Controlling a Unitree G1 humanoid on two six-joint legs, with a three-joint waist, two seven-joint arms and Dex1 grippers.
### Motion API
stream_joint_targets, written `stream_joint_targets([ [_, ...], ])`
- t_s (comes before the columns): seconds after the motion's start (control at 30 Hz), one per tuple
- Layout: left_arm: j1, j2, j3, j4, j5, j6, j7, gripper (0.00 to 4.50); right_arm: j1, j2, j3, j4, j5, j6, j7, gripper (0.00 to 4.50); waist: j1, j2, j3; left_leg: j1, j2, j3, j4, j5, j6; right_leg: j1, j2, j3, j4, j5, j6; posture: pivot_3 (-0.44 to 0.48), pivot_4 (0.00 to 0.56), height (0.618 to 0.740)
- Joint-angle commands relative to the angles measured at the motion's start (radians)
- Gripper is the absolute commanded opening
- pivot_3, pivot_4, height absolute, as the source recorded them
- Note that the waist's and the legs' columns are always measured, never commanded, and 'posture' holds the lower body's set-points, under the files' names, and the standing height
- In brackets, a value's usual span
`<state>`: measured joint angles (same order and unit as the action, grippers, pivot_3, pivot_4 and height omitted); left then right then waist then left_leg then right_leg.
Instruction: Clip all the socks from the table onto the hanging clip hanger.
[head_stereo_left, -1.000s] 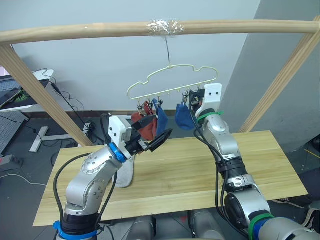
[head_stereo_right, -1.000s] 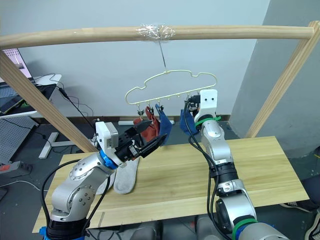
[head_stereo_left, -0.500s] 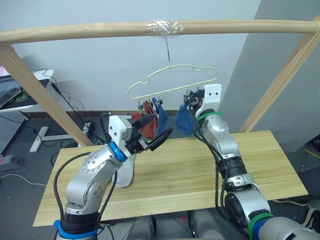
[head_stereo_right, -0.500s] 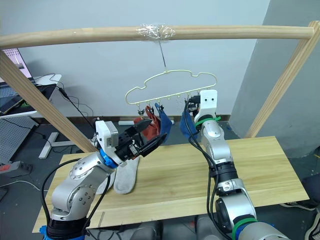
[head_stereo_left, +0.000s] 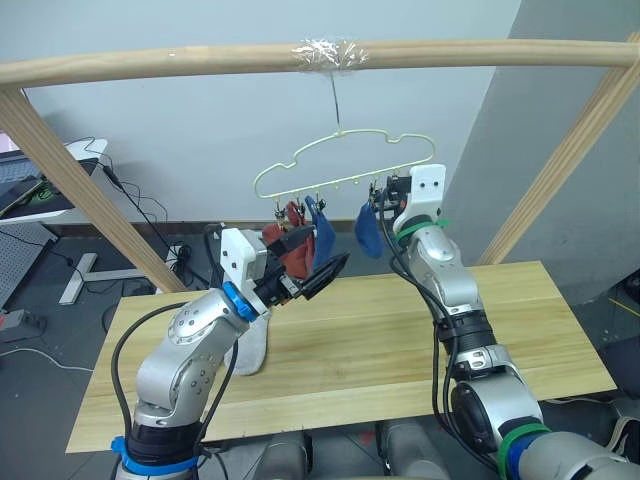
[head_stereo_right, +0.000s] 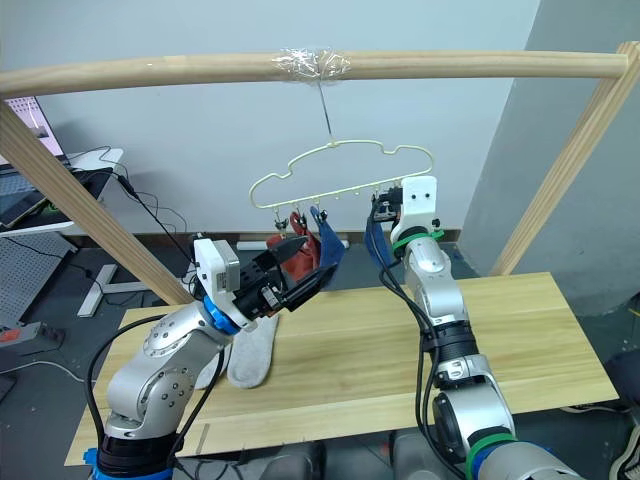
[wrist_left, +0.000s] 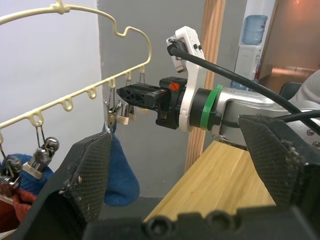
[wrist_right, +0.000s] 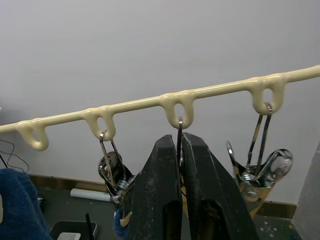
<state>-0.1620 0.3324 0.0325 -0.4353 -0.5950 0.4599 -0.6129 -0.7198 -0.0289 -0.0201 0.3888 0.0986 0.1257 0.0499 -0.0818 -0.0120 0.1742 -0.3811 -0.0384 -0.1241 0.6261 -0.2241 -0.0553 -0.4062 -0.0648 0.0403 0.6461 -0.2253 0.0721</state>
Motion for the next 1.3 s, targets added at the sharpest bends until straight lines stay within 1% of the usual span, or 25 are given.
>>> stream_joint_targets([
  [0.03, 0.015, 0.026, -0.008, 0.008, 0.039, 0.025, 0.037, 4.5, -0.019, -0.024, -0.025, -0.056, 0.022, 0.043, 0.028, 0.01, 0.0, 0.0, 0.0, 0.0, 0.0, 0.0, 0.0, 0.0, 0.0, 0.0, 0.0, 0.0, 0.0, 0.0, 0.0, -0.016, 0.12, 0.74],
  [0.13, 0.048, 0.06, -0.015, 0.104, 0.132, 0.026, 0.079, 4.5, -0.019, -0.051, -0.04, -0.115, 0.071, 0.173, 0.071, 0.01, 0.0, 0.0, 0.0, 0.0, 0.0, 0.0, 0.0, 0.0, 0.0, 0.0, 0.0, 0.0, 0.0, -0.002, 0.003, -0.029, 0.124, 0.74],
  [0.23, 0.055, 0.065, 0.003, 0.229, 0.199, 0.024, 0.135, 4.5, -0.013, -0.088, -0.044, -0.209, 0.113, 0.314, 0.112, 0.01, 0.001, 0.0, 0.0, 0.0, 0.0, -0.001, 0.0, 0.0, 0.0, 0.0, 0.0, 0.0, 0.0, -0.002, 0.003, -0.033, 0.126, 0.74],
  [0.27, 0.053, 0.066, 0.005, 0.26, 0.216, 0.017, 0.143, 4.5, -0.012, -0.097, -0.044, -0.231, 0.122, 0.347, 0.119, 0.01, 0.0, 0.0, 0.0, 0.0, 0.0, -0.001, 0.0, 0.0, 0.0, 0.0, 0.0, -0.001, 0.0, -0.002, 0.003, -0.051, 0.128, 0.74],
  [0.33, 0.046, 0.069, -0.005, 0.336, 0.256, -0.023, 0.14, 4.5, -0.008, -0.113, -0.043, -0.275, 0.136, 0.406, 0.135, 0.01, 0.0, 0.0, 0.0, 0.0, 0.0, -0.001, 0.0, 0.0, 0.0, 0.0, 0.0, -0.001, 0.0, -0.002, 0.003, -0.052, 0.127, 0.74],
  [0.43, 0.003, 0.058, -0.018, 0.553, 0.342, -0.123, 0.159, 4.5, 0.016, -0.128, -0.038, -0.355, 0.152, 0.482, 0.144, 0.01, 0.002, 0.0, 0.0, 0.0, 0.0, -0.001, 0.0, 0.0, 0.0, 0.0, 0.0, -0.001, 0.0, -0.002, 0.003, -0.065, 0.126, 0.74],
  [0.53, -0.049, 0.053, -0.036, 0.729, 0.404, -0.203, 0.151, 4.5, 0.043, -0.125, -0.037, -0.403, 0.153, 0.525, 0.135, 0.01, 0.001, 0.0, 0.0, 0.0, 0.0, -0.001, 0.0, 0.0, 0.0, 0.0, 0.0, -0.001, 0.0, -0.002, 0.003, -0.069, 0.125, 0.74],
  [0.57, -0.068, 0.054, -0.04, 0.788, 0.426, -0.236, 0.152, 4.5, 0.05, -0.122, -0.038, -0.416, 0.152, 0.536, 0.129, 0.01, 0.0, 0.0, 0.0, 0.0, 0.0, -0.001, 0.0, 0.0, 0.0, 0.0, 0.0, -0.001, 0.0, -0.002, 0.003, -0.084, 0.124, 0.74],
  [0.67, -0.105, 0.052, -0.049, 0.908, 0.452, -0.261, 0.135, 4.5, 0.065, -0.117, -0.042, -0.449, 0.153, 0.562, 0.115, 0.01, -0.001, 0.0, 0.0, -0.001, 0.0, -0.001, 0.0, 0.0, 0.0, -0.001, 0.0, -0.001, 0.0, -0.002, 0.004, -0.101, 0.123, 0.74],
  [0.77, -0.12, 0.05, -0.047, 0.968, 0.475, -0.28, 0.139, 4.5, 0.076, -0.115, -0.043, -0.472, 0.153, 0.579, 0.106, 0.01, -0.002, 0.0, 0.0, -0.001, 0.0, -0.001, 0.0, 0.0, 0.0, -0.001, 0.0, -0.001, -0.001, -0.002, 0.004, -0.114, 0.125, 0.74],
  [1.03, -0.138, 0.048, -0.009, 1.027, 0.487, -0.288, 0.171, 4.5, 0.096, -0.116, -0.047, -0.504, 0.155, 0.602, 0.091, 0.01, -0.003, 0.0, 0.0, -0.001, 0.0, -0.001, 0.0, 0.0, 0.0, -0.001, 0.0, -0.001, 0.0, -0.002, 0.004, -0.12, 0.122, 0.74],
  [1.27, -0.155, 0.029, -0.003, 1.101, 0.473, -0.248, 0.127, 4.5, 0.091, -0.11, -0.044, -0.499, 0.155, 0.602, 0.087, 0.01, -0.003, 0.0, 0.0, -0.001, 0.0, -0.001, 0.0, 0.0, 0.0, -0.001, 0.0, -0.001, 0.0, -0.002, 0.004, -0.117, 0.12, 0.74],
  [1.3, -0.155, 0.027, -0.003, 1.105, 0.474, -0.248, 0.12, 4.31, 0.089, -0.109, -0.044, -0.497, 0.154, 0.601, 0.087, 0.0, -0.003, 0.0, -0.001, -0.001, 0.0, -0.001, 0.0, 0.0, 0.0, -0.001, 0.0, -0.001, 0.0, -0.002, 0.004, -0.117, 0.114, 0.74],
])
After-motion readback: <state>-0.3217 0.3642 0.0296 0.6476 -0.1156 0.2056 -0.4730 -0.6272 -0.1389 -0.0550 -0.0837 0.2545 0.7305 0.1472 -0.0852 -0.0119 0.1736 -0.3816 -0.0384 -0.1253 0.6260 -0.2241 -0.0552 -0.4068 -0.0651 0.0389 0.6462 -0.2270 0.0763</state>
